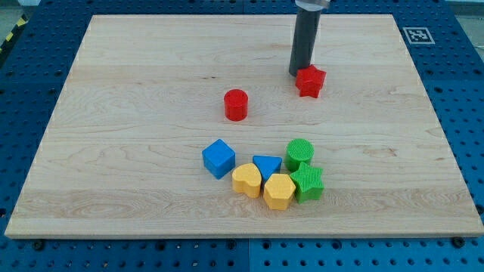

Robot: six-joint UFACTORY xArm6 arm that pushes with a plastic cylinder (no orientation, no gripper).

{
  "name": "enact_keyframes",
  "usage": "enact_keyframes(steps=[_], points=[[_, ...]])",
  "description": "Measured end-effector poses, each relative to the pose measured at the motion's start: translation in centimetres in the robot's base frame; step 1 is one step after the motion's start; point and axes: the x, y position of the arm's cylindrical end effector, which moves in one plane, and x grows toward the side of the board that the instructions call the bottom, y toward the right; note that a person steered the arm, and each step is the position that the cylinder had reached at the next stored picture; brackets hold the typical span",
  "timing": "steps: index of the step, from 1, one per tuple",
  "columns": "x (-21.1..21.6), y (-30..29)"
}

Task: Place your arm to the top right of the red star

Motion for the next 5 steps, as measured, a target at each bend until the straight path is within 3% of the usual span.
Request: enact_keyframes(steps=[1,2,3,5], points=[[-1.2,4.3],[0.8,7.3],[4.1,7.0],[4.4,6.2]])
